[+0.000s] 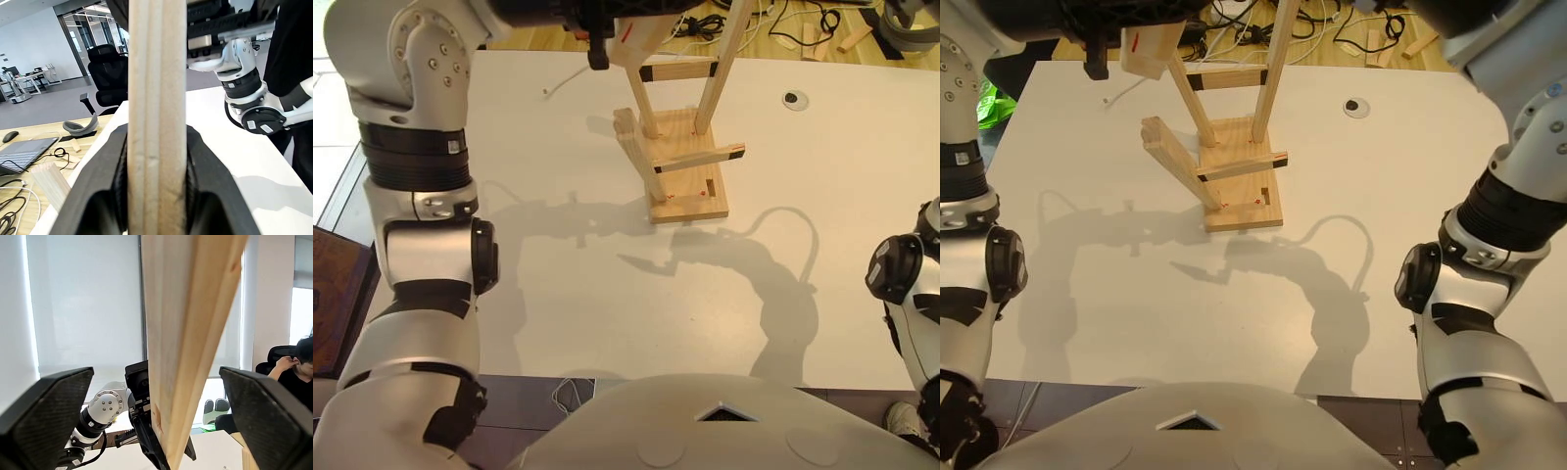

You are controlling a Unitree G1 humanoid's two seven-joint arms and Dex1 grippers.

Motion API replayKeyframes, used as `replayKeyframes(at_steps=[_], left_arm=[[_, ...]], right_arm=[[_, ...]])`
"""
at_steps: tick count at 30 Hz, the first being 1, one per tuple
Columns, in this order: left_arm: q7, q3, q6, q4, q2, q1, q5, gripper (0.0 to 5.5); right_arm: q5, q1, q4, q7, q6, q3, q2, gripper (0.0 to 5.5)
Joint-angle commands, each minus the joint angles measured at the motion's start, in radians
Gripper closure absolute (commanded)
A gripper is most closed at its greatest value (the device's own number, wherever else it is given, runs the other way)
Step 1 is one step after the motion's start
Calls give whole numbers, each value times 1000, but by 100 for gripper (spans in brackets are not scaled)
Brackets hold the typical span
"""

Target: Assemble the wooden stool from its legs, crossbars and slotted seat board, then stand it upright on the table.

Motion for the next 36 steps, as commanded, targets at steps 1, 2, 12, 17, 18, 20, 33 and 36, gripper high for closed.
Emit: replayKeyframes(at_steps=[1, 2, 12, 17, 18, 20, 33, 36], left_arm=[[-35, -5, 12, 1, 23, 15, 4, 447], [-39, -4, 15, -2, 24, 19, 3, 447], [-111, 3, 48, -47, 31, 51, -30, 447], [-119, 6, 61, -64, 34, 64, -44, 447], [-120, 7, 64, -67, 35, 65, -47, 447], [-120, 6, 65, -69, 37, 66, -50, 447], [43, 101, 11, -66, 20, 51, -33, 283], [54, 163, -19, -52, 83, 55, -21, 224]], right_arm=[[-6, -39, -3, 16, -16, 11, -32, 104], [-6, -38, -7, 15, -17, 13, -34, 120], [102, -1, -36, -12, 39, 17, -39, 319], [141, 9, -41, -27, 45, 15, -42, 425], [145, 10, -41, -30, 45, 15, -43, 433], [153, 15, -44, -33, 43, 16, -44, 436], [80, 68, -73, -82, -69, 25, -25, 442], [48, 103, -58, -120, -112, -28, -46, 447]])
